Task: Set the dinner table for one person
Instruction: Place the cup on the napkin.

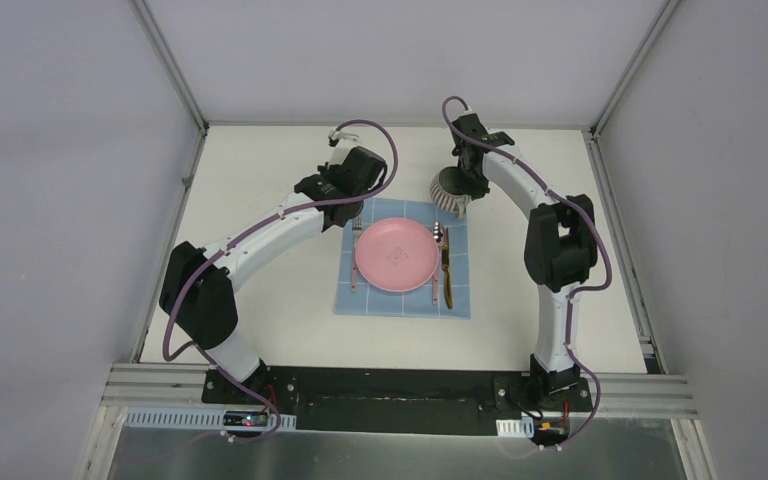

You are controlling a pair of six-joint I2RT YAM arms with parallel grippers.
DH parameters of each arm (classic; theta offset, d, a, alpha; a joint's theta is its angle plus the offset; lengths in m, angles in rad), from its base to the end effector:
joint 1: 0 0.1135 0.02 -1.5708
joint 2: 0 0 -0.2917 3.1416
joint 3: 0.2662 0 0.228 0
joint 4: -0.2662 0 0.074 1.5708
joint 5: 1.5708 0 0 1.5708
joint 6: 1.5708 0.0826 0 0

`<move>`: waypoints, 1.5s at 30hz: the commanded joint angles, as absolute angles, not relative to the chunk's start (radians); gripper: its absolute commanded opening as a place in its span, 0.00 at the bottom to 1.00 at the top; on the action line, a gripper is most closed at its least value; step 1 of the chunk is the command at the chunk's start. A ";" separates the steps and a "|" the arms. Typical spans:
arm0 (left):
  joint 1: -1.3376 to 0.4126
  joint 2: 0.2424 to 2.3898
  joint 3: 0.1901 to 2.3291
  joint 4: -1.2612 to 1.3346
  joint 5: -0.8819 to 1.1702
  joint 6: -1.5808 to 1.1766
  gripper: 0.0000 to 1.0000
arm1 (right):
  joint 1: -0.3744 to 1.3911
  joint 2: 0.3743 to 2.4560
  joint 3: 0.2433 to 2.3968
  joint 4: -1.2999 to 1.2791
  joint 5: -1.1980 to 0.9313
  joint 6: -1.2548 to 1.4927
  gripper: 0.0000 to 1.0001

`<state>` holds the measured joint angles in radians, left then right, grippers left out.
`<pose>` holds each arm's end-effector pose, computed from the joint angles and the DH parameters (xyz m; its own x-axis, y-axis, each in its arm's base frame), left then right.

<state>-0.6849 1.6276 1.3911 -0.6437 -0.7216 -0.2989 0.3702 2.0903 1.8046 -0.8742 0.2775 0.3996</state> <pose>0.3064 -0.1798 0.3067 -0.6144 0.2164 -0.7587 -0.0334 0.9536 0.2991 0.4315 0.1432 0.2216 -0.8830 0.0587 -0.4657 0.1059 0.9915 -0.0760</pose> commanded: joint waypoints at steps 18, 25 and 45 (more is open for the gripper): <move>-0.670 1.580 1.358 -0.608 -0.706 -0.310 0.00 | 0.406 2.075 1.757 -0.812 0.322 0.364 0.00; -0.669 1.577 1.356 -0.606 -0.703 -0.311 0.00 | 0.410 2.069 1.700 -0.790 0.329 0.368 0.00; -0.669 1.577 1.355 -0.606 -0.699 -0.307 0.00 | 0.411 2.102 1.744 -0.794 0.371 0.352 0.00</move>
